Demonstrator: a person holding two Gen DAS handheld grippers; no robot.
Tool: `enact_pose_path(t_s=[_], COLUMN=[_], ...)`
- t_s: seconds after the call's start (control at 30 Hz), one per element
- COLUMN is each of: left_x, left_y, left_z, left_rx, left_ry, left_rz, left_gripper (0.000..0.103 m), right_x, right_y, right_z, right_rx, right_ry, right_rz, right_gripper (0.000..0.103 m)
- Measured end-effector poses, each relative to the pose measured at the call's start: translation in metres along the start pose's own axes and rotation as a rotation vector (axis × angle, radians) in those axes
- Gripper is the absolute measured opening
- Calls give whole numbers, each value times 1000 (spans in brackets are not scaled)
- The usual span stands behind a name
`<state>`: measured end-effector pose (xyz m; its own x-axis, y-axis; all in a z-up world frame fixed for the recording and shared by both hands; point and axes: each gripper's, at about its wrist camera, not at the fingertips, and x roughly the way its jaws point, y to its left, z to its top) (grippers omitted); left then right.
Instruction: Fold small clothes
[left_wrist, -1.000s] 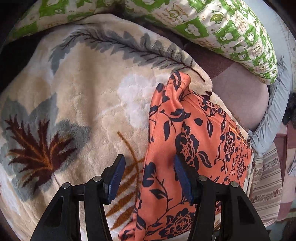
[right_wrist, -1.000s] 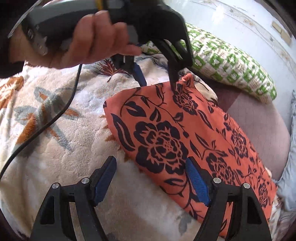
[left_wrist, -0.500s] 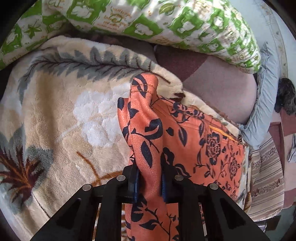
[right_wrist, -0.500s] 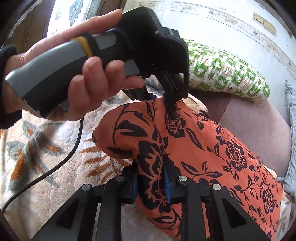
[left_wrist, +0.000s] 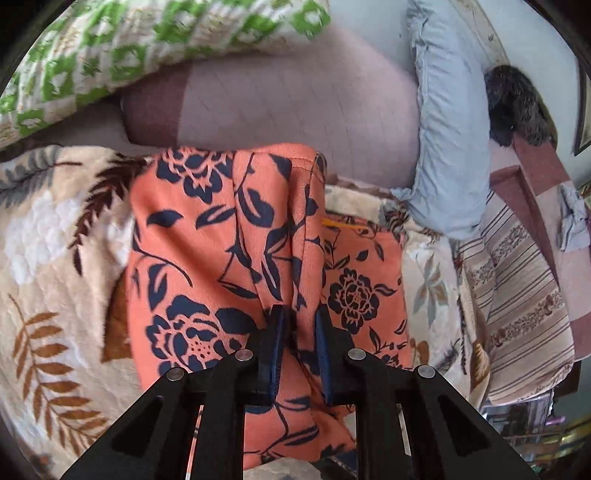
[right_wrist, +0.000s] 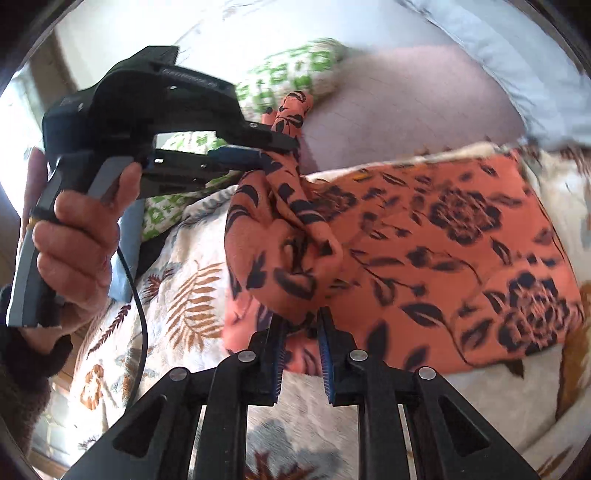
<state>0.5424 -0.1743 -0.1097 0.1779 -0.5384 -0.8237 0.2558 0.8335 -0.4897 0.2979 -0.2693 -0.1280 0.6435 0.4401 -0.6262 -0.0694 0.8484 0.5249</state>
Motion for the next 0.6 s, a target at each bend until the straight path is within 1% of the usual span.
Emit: enact_pose_path(t_s=[0.07,0.1,0.13,0.17,0.2,0.23,0.27,0.3,0.33,0.37,0.4,0.43,0.47,0.53,0.6], left_x=[51,70,84,90,89,88,82,74,64,53,43,34,28,19,9], left_y=[-11,-12,-14,-18,-22,-31,-35,-43,-48,-53,-58,-59,-61,-58,-51], left_z=[0,-2,-4,-3,-1,3,7,13,18,24,29,34,37,43,43], left_rx=[-24,-33,-36,-30,-16,-3,10,25,46,69,86,92,89,79,69], left_ry=[96,132,150,153,148,150,153,146,131,114,95,70,54,46,58], left_rz=[62,103,157,193,212,229,239,247,268,299,330,365,406,465,477], left_gripper=[15,15,14,14,14,14,14,14,15,20,24,37,49,51,51], right_x=[-2,-2,-2,0,3,4,3,0,-3,-4,-3,-1,1,-7,-27], right_y=[-39,-57,-72,-83,-92,-98,-99,-98,-92,-84,-77,-73,-69,-59,-51], right_z=[-10,-15,-19,-21,-20,-16,-11,-6,-2,-1,-1,0,1,4,11], right_rx=[117,174,218,250,288,330,353,350,327,302,288,279,271,255,238], right_ry=[19,24,24,31,50,60,61,45,24,12,11,8,4,-22,-63], right_rz=[17,53,79,77,80,119,152,174,195,218,236,255,264,242,214], right_gripper=[16,16,18,19,20,20,20,23,33,41,59,71,72,72,72])
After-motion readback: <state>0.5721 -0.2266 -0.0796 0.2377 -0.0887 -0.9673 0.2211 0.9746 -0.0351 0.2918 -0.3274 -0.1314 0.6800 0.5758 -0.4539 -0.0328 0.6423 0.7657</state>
